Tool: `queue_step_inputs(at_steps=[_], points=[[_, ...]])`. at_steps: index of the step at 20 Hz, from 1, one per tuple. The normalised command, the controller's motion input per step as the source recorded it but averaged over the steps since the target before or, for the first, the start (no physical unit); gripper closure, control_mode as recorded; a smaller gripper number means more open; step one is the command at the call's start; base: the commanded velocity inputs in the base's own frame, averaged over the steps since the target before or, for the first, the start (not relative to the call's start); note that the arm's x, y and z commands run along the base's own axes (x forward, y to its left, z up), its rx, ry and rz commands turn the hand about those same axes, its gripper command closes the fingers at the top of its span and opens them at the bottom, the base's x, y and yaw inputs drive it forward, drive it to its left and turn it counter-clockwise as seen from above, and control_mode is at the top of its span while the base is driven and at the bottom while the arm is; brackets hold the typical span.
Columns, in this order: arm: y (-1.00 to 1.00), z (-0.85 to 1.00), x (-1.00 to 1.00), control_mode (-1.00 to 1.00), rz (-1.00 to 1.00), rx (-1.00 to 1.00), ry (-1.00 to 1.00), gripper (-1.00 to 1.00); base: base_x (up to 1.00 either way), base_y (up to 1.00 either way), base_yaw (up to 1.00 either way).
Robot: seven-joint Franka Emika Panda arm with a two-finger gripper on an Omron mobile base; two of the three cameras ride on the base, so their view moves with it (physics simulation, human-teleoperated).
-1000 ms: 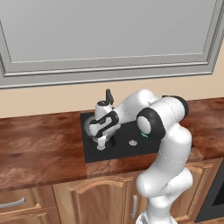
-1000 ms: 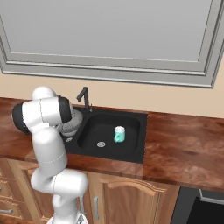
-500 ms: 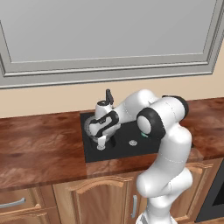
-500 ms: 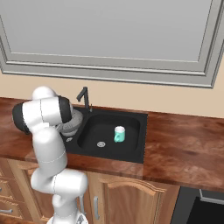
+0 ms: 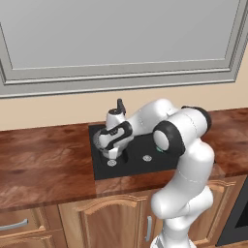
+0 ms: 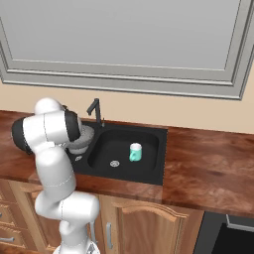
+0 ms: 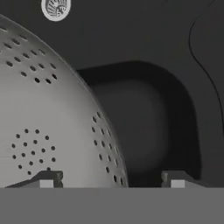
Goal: Place the colander in the left basin and the mug in the right basin of the sink.
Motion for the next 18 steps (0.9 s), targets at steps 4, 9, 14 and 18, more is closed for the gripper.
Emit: queue_step_inputs(at_steps=[4,9,14,18], points=[[-0.02,0.31,-0.09,-1.00,-0.05,0.00,-0.01,-1.00,0.00,0.00,0.00],[-0.10,0.35,-0.18,-1.00,-0.05,0.00,-0.06,-1.00,0.00,0.00,0.00],[-0.15,0.35,-0.23,-1.00,-0.10,0.00,-0.02,-1.00,0.00,0.00,0.00],[-0.21,0.32,-0.25,-1.00,-0.08,0.00,0.00,-1.00,0.00,0.00,0.00]])
